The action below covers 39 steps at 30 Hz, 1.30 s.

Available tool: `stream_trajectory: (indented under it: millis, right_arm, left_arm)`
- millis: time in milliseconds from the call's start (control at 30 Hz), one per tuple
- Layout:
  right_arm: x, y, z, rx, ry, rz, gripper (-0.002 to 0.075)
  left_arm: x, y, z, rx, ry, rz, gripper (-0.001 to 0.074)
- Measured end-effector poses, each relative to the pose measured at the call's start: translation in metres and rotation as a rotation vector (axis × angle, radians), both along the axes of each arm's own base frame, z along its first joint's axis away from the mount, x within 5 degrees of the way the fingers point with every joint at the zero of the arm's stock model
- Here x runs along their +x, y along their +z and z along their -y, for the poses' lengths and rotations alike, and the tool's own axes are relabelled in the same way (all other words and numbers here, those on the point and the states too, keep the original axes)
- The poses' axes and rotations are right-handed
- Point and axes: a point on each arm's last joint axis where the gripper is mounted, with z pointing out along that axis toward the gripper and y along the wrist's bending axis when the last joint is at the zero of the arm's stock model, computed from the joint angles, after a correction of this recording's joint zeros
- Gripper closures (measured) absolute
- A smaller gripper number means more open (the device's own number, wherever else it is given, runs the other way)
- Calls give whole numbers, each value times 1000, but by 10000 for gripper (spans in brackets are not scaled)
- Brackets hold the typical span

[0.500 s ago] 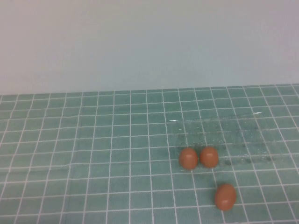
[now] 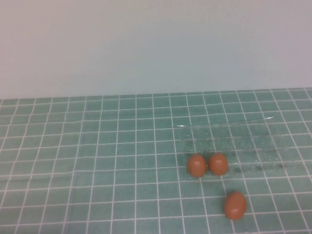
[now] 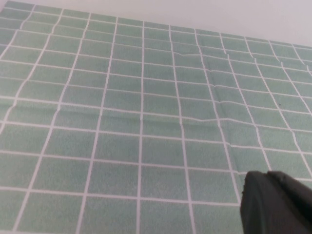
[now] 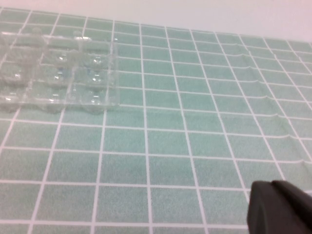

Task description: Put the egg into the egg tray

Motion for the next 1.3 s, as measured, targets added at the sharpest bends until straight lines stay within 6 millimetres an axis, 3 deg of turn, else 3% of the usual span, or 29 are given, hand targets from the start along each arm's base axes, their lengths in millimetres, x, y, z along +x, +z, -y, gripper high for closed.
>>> stream_trajectory:
  millis: [1300]
  right_arm:
    - [0, 0, 0, 0, 0, 0, 727]
  left_arm:
    - [0, -1, 0, 1, 0, -16, 736]
